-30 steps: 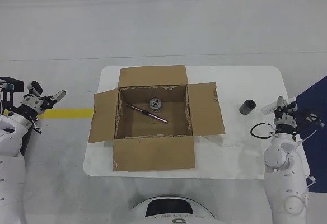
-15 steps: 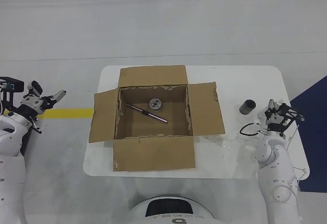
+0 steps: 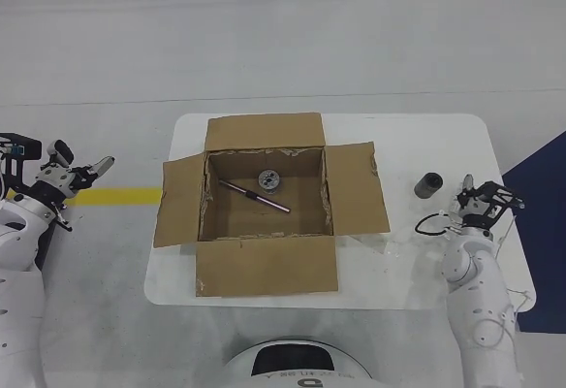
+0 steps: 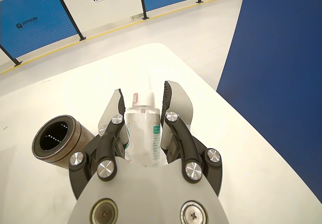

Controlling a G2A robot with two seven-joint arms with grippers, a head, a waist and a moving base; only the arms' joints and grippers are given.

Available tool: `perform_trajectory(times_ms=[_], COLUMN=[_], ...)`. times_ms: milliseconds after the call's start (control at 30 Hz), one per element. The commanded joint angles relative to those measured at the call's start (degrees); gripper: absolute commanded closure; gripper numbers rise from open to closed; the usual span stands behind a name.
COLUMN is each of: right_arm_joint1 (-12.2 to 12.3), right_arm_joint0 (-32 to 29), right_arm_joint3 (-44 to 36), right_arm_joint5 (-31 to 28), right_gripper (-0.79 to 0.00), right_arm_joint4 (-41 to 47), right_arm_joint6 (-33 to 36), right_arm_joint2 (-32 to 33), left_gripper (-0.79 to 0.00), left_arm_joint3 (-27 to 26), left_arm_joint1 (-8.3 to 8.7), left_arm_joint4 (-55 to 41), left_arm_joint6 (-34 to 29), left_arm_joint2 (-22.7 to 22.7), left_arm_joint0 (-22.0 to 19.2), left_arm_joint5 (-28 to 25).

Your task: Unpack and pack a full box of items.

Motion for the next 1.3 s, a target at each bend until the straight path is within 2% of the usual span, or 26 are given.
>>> perform_trajectory(times_ms=[0,133,300,567,733,767,900,1000,1067,1267], right_arm_joint1=[0.06,0.14,0.32,0.80,1.10,1.19,1.52,1.63,1.74,1.91], right_arm_joint0=[-0.35,-0.92,-0.77,-1.98,-2.47,-2.25,-1.01,-1.00,-1.86,-6.43], right_arm_joint3=[-0.68,-1.92,-2.94,-7.92,-11.26,-11.32,-10.78,-11.58,-14.38,-30.47], right_arm_joint5=[-0.18,-0.74,-3.60,-9.29,-8.92,-8.02,-6.39,-8.33,-10.12,-14.06], right_gripper=[-0.296,-0.296,-0.382,-0.388,-0.419,-0.449,-0.440,-0.505,-0.582,-0.785], right_arm_joint4=[0.37,1.42,6.40,15.92,18.58,18.62,18.67,21.67,24.21,35.67], right_arm_joint6=[0.03,0.80,4.93,12.16,18.31,20.08,24.29,26.26,28.74,44.14], right_arm_joint2=[0.34,0.80,2.32,5.84,6.84,6.95,7.15,7.53,7.97,6.91], left_gripper=[-0.785,-0.785,-0.785,-0.785,-0.785,-0.785,-0.785,-0.785,-0.785,-0.785], left_arm_joint3=[0.00,0.00,0.00,0.00,0.00,0.00,0.00,0.00,0.00,0.00], left_arm_joint1=[0.00,0.00,0.00,0.00,0.00,0.00,0.00,0.00,0.00,0.00], left_arm_joint4=[0.00,0.00,0.00,0.00,0.00,0.00,0.00,0.00,0.00,0.00], left_arm_joint6=[0.00,0.00,0.00,0.00,0.00,0.00,0.00,0.00,0.00,0.00], left_arm_joint2=[0.00,0.00,0.00,0.00,0.00,0.00,0.00,0.00,0.00,0.00], left_arm_joint0=[0.00,0.00,0.00,0.00,0.00,0.00,0.00,0.00,0.00,0.00], left_arm_joint5=[0.00,0.00,0.00,0.00,0.00,0.00,0.00,0.00,0.00,0.00])
